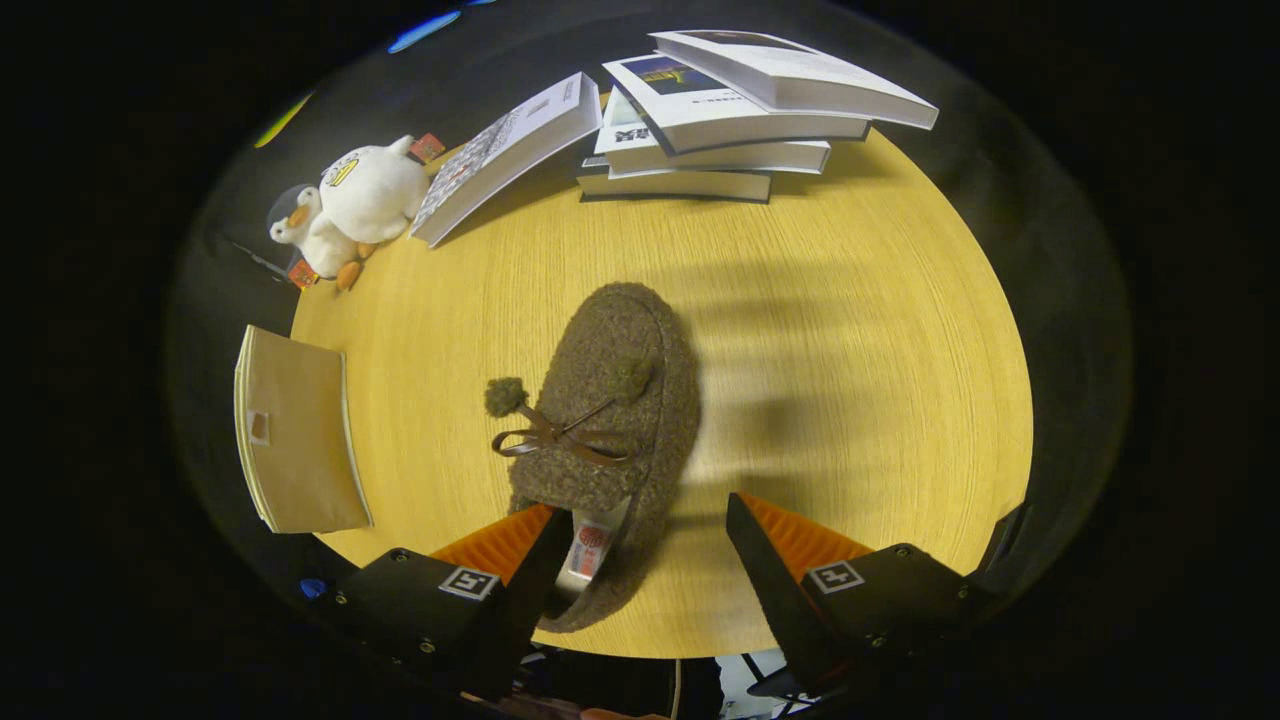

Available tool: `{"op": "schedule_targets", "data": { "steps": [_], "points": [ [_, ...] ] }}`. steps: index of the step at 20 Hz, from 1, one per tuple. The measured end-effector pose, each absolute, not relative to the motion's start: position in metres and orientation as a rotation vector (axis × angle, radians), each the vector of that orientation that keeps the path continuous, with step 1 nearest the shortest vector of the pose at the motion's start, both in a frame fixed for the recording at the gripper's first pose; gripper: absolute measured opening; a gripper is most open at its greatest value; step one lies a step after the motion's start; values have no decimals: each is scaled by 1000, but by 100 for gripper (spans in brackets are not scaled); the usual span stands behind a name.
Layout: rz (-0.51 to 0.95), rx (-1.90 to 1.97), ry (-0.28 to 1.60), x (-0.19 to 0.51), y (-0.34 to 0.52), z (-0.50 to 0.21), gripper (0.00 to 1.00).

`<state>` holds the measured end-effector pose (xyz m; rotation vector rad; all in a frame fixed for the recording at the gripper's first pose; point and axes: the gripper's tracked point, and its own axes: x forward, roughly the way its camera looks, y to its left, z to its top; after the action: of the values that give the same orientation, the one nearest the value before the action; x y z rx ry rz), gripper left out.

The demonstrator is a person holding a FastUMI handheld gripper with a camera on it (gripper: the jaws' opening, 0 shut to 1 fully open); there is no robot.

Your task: Open the storage box then place both shoes into the box .Put the left shoe in first, then the right shoe, with the right side of both shoes facing outward in a uniform manner.

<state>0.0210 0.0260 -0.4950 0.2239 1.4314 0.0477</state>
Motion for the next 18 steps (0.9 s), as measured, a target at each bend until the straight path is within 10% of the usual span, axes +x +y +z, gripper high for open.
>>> {"op": "schedule_targets", "data": {
  "steps": [3,7,9,10,18],
  "points": [
    [52,271,1444,27,38,-505,78],
    [29,161,1459,25,29,-512,19],
    [-1,154,1456,27,21,-507,19],
    [-26,194,1448,28,21,-508,1],
    [39,233,1437,21,50,-464,1]
  ]
}}
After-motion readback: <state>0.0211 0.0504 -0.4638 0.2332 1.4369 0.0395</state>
